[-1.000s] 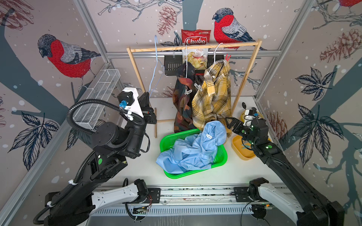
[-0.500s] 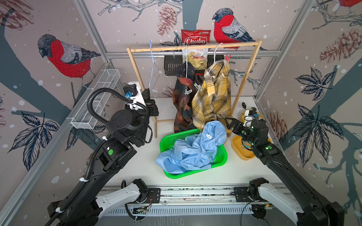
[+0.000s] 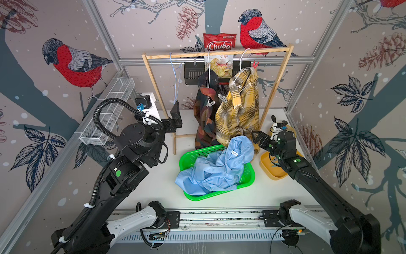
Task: Remove the clothespins securing long-sleeve shirts to the hanger
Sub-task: Place the hanger on the clothesline, then adjust the long-sleeve shirt at the bin.
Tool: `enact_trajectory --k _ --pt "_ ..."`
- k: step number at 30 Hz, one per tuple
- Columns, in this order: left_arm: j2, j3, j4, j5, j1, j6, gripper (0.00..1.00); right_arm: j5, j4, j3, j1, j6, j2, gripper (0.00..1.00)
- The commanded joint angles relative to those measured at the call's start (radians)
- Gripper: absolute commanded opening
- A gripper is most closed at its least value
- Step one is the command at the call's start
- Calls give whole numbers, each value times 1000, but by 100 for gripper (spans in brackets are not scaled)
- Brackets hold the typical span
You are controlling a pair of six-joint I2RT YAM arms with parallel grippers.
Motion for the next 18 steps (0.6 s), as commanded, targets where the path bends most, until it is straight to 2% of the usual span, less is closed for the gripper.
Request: enact_trajectory --k 1,6,12,15,18 --pt "-14 25 -52 1 1 -16 100 -35 6 8 -2 2 50 100" --pt "-39 70 -193 104 1 -39 100 -107 65 -26 -2 16 131 100" --pt "-77 100 -423 422 1 -118 99 -172 117 -37 17 18 212 99" --pt "-83 41 -513 532 1 -132 99 -203 141 -28 34 17 263 92" --pt "-108 -93 -521 591 1 -179 99 -243 179 -24 53 31 279 82"
